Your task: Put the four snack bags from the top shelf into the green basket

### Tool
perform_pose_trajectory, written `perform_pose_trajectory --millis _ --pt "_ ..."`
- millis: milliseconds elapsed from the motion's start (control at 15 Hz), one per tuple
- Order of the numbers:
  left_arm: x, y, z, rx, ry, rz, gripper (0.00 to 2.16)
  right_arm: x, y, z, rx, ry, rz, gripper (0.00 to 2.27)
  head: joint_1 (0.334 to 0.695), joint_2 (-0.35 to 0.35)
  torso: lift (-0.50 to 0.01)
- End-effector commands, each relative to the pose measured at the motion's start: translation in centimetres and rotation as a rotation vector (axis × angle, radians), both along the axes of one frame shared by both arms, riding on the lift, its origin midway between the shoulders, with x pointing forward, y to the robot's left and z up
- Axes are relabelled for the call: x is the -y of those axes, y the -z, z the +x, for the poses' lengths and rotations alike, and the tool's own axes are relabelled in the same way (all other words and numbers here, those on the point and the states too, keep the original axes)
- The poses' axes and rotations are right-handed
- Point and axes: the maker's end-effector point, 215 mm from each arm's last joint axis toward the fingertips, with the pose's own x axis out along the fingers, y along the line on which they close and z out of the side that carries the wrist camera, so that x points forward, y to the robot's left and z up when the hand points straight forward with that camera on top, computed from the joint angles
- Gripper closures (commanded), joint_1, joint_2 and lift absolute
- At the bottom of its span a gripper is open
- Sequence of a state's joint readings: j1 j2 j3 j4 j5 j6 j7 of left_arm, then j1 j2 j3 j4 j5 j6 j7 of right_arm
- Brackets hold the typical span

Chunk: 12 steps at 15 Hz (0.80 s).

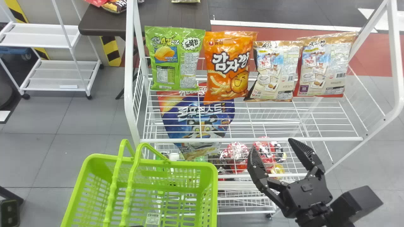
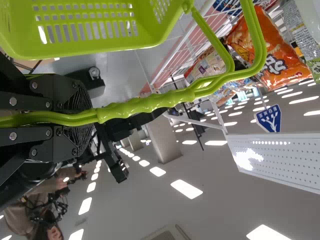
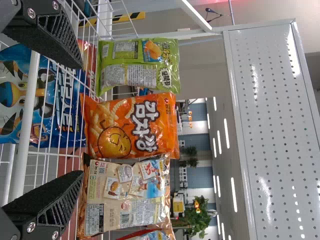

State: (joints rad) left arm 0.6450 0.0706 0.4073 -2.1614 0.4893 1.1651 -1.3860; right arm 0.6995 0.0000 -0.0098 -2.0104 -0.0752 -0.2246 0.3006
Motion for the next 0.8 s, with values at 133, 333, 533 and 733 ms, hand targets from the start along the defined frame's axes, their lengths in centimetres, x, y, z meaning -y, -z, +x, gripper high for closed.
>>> perform_pose_trajectory --millis 133,333,533,733 --pt "-0.01 -0.02 0.01 0.002 -0.002 -0.001 2.15 -0.11 -0.04 0.0 0.001 -0.001 0.002 0.04 0.695 -0.063 -0.001" --pt "-0.01 -0.01 0.0 0.001 -0.002 -0.003 2.15 -0.27 -0.03 0.03 0.001 -0.003 0.004 0.04 0.695 -0.061 -0.001" --pt "-0.03 -0.03 0.04 0.004 -0.003 -0.002 2.15 -0.38 -0.04 0.01 0.001 -0.006 0.005 0.04 0.695 -0.057 -0.001" --pt "0.02 -0.04 0.05 0.006 -0.003 -0.004 2.15 -0.96 -0.05 0.93 0.007 -0.013 0.014 0.04 0.695 -0.055 -0.001"
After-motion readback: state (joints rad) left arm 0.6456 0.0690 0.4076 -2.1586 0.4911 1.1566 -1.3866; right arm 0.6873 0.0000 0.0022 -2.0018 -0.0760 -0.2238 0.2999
